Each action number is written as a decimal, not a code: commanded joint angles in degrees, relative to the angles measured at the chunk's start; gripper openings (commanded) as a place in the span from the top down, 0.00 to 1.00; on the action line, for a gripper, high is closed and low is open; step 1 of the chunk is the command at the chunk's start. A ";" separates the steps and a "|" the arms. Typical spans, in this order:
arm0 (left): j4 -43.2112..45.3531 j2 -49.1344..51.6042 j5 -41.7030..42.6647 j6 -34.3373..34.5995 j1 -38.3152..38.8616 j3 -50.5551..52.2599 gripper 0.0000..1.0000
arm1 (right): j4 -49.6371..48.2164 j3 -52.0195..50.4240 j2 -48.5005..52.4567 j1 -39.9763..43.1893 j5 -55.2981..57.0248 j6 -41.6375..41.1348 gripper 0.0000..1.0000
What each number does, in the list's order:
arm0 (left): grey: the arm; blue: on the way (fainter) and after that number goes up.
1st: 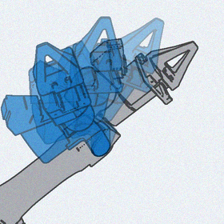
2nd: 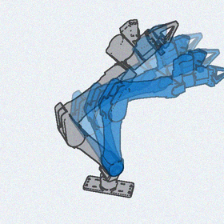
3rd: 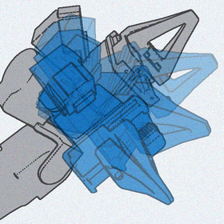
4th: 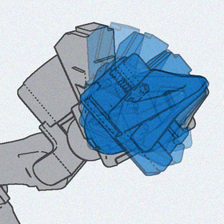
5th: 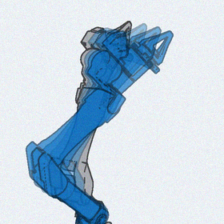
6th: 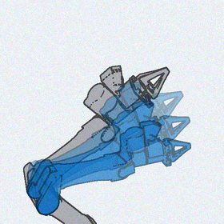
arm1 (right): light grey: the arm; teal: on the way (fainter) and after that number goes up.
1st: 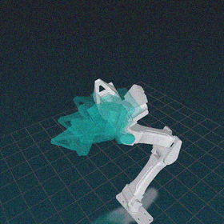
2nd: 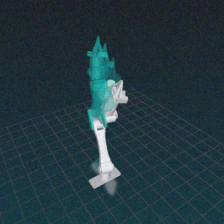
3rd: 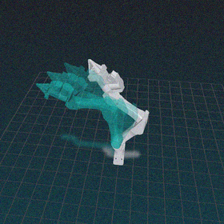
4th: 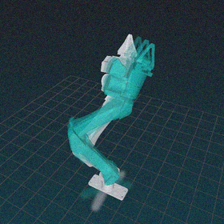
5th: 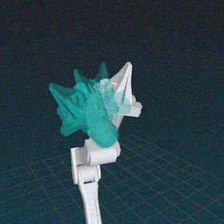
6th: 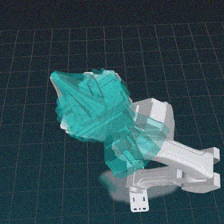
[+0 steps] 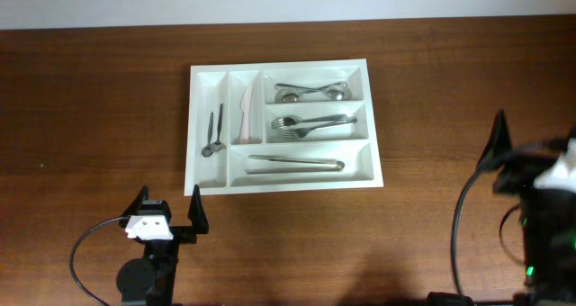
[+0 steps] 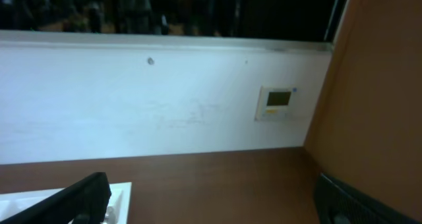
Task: Pack container
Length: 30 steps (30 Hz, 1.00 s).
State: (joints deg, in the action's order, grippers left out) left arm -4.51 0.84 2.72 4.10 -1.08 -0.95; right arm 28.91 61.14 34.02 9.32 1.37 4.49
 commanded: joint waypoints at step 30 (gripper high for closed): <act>0.00 -0.55 -0.20 -1.09 0.28 0.42 0.01 | -36.89 -44.24 -33.81 -6.84 -6.34 -0.50 0.01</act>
State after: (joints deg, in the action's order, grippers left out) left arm -4.51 0.84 2.72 4.08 -1.08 -0.95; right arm -7.42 18.50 0.91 3.22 -4.23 4.47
